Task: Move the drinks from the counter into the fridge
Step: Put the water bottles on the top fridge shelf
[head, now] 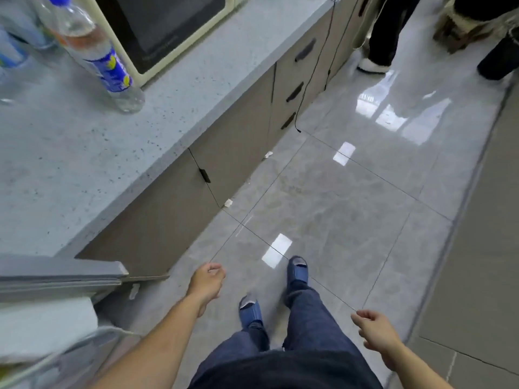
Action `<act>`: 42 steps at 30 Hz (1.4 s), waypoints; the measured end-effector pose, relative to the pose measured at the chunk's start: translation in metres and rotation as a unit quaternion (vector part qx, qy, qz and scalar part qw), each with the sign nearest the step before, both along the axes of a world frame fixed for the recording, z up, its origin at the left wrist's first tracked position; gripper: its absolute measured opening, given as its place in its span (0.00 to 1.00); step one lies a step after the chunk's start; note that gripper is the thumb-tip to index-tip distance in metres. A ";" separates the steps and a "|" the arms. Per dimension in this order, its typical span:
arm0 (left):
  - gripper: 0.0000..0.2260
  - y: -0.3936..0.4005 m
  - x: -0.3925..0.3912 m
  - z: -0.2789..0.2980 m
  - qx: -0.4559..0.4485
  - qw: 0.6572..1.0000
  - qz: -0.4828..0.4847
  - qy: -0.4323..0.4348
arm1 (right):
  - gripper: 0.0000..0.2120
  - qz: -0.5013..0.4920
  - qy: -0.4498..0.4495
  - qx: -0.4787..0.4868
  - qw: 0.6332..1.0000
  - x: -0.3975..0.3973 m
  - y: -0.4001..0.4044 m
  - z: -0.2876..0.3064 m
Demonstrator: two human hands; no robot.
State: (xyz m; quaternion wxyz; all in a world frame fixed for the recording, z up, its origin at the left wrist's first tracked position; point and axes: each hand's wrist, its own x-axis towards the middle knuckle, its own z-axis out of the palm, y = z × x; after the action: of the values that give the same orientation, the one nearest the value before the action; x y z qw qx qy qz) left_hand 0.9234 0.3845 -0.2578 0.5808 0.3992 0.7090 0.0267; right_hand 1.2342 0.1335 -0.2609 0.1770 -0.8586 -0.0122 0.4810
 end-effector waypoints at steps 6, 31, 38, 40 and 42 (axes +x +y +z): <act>0.04 0.021 0.020 0.005 0.003 0.994 0.104 0.038 | 0.07 0.131 0.026 -0.017 0.991 0.067 0.095 -0.011; 0.09 -0.003 0.023 0.019 -0.037 0.845 0.528 0.072 | 0.11 0.567 0.104 0.101 0.811 -0.039 0.458 0.039; 0.04 0.111 -0.025 0.086 0.190 0.851 0.489 -0.030 | 0.04 0.595 0.169 0.289 0.730 -0.174 0.514 0.121; 0.05 0.143 -0.037 0.112 0.242 0.824 0.511 -0.043 | 0.04 0.581 0.185 0.333 0.720 -0.210 0.532 0.143; 0.05 0.174 -0.049 0.135 0.288 0.779 0.554 -0.053 | 0.06 0.569 0.189 0.365 0.712 -0.244 0.553 0.161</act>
State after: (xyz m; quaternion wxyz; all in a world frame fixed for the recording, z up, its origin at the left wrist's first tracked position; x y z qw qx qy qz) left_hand 0.8740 0.5585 -0.1224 0.3605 0.0843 0.7349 0.5682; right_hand 0.9905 0.6866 -0.1002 0.1684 -0.4494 -0.6394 0.6008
